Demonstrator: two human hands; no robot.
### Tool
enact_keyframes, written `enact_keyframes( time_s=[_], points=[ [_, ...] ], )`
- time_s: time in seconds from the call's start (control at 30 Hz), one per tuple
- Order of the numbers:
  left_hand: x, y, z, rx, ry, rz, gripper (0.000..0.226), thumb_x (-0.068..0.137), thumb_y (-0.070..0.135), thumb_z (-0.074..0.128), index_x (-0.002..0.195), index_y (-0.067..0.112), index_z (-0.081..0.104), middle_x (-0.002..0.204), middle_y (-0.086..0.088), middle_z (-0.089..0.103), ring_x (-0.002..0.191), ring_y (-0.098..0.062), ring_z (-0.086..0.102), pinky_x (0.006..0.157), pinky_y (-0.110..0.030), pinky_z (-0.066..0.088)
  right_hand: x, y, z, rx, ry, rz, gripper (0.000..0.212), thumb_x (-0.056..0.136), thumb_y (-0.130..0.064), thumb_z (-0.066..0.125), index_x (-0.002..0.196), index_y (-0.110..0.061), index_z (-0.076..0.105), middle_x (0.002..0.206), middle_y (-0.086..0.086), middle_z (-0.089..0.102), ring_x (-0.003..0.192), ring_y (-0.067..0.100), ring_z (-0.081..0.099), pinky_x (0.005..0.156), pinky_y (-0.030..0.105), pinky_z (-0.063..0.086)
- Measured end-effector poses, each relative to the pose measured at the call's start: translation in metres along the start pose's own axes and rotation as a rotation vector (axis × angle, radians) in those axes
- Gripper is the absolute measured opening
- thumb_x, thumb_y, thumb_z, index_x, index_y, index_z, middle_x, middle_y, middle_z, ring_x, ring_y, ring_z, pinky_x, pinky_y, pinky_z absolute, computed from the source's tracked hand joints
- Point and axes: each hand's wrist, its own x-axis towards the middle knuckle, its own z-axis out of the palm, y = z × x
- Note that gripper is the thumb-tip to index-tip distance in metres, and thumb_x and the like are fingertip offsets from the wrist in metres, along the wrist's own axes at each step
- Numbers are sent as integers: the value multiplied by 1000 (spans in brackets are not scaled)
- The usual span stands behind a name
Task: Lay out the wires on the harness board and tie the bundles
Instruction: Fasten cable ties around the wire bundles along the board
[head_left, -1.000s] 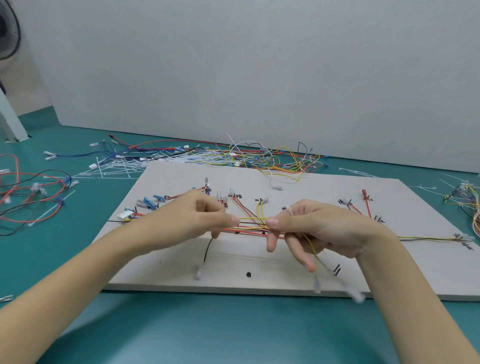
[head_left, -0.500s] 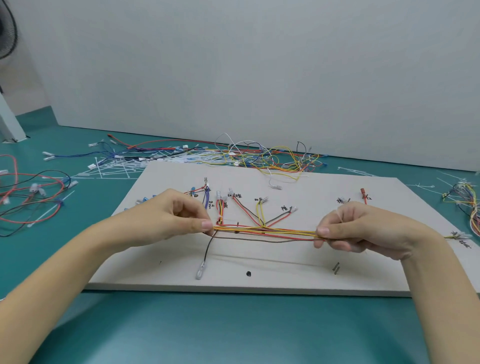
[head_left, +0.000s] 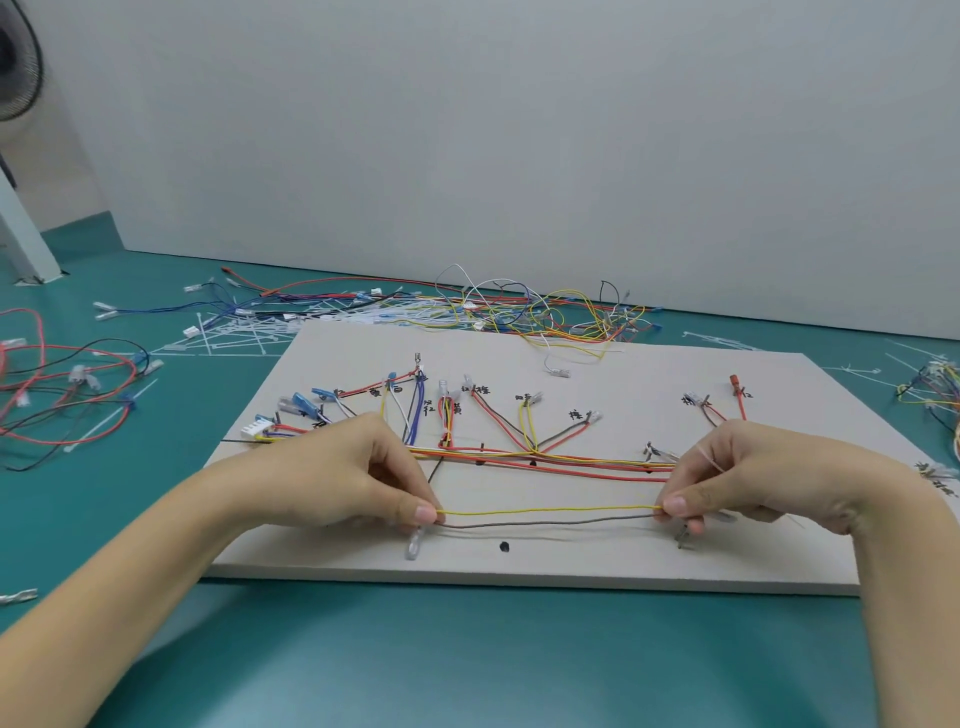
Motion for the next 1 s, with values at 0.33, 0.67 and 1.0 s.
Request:
enact_keyframes(
  time_s=[0.33, 0.67, 1.0],
  points=[
    [-7, 1, -10, 66, 2, 12, 4, 81, 27, 77, 80, 26, 80, 75, 4, 73, 71, -8, 61, 69, -23, 47, -4, -4, 2, 18, 33, 22, 15, 69, -31, 77, 74, -17, 78, 70, 5, 69, 53, 14, 25, 43, 20, 17],
    [-6, 4, -3, 82, 35, 13, 9, 75, 24, 83, 76, 33, 80, 71, 3, 75, 69, -7, 65, 72, -22, 48, -9, -1, -1, 11, 12, 77, 11, 70, -20, 80, 73, -10, 77, 62, 2, 64, 45, 8, 31, 40, 16, 21],
    [-5, 3, -2, 89, 17, -10, 11, 77, 23, 82, 77, 34, 79, 77, 1, 76, 80, -13, 71, 74, -14, 48, -11, 2, -3, 68, -45, 101, 9, 79, -9, 74, 72, -13, 71, 69, 7, 65, 43, 10, 26, 40, 15, 22]
  ],
)
